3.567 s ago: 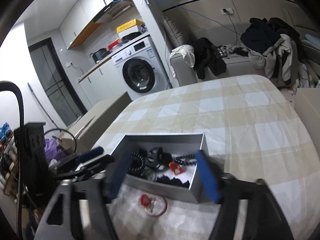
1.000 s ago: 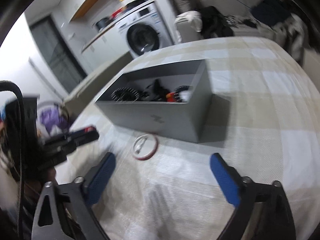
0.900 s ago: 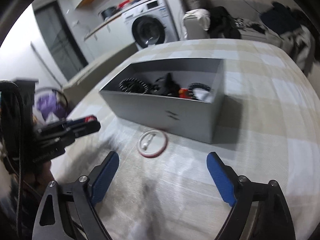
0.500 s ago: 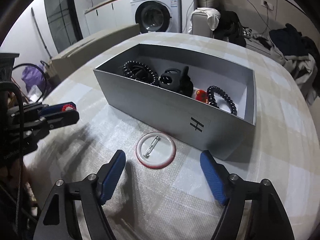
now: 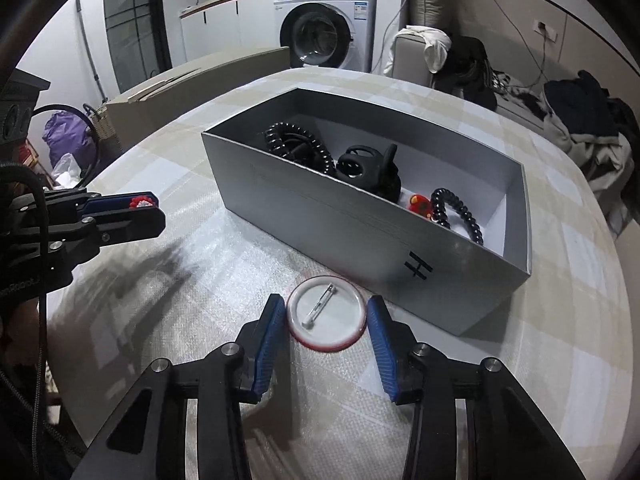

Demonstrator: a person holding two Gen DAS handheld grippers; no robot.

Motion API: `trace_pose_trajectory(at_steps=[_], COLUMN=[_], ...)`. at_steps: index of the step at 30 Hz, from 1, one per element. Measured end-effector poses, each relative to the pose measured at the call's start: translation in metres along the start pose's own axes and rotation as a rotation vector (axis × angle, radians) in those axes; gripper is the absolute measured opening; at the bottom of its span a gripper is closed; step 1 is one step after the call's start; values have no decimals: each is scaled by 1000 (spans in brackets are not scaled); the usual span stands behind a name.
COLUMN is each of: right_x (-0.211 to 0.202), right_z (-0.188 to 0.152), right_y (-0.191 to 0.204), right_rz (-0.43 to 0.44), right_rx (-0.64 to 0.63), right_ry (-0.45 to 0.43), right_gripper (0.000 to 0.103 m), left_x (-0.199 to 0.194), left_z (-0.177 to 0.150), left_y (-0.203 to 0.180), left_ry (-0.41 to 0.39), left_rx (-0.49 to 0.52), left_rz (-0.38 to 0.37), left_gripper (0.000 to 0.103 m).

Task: Organize jewelry
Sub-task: 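Grasp the white round badge with the right tool while the left tool holds its item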

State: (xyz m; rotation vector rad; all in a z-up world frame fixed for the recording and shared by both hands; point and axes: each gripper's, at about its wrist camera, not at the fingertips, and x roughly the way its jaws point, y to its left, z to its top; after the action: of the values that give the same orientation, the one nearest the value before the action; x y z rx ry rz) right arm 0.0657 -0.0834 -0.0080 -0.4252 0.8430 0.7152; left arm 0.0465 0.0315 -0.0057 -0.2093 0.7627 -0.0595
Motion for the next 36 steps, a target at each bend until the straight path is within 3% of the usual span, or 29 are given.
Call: trace_pose_trajectory(at_steps=[10,20,36], right_x=[-13,-55,-99], right_z=[-5,2,47], right_y=[-4,-22,-58], right_rz=[40,113,138], right_rx=[14,94,243], right_ry=[-24,-144,-305], right_gripper=[41,41,41], left_x=[1,-9,-24], left_z=[1,6,52], left_y=[-3,-5,-29], left_ry=[-2,-35,-139], left_rx=[24,29,79], left_rz=[-7,-22,-52], left_gripper=[15,15,15])
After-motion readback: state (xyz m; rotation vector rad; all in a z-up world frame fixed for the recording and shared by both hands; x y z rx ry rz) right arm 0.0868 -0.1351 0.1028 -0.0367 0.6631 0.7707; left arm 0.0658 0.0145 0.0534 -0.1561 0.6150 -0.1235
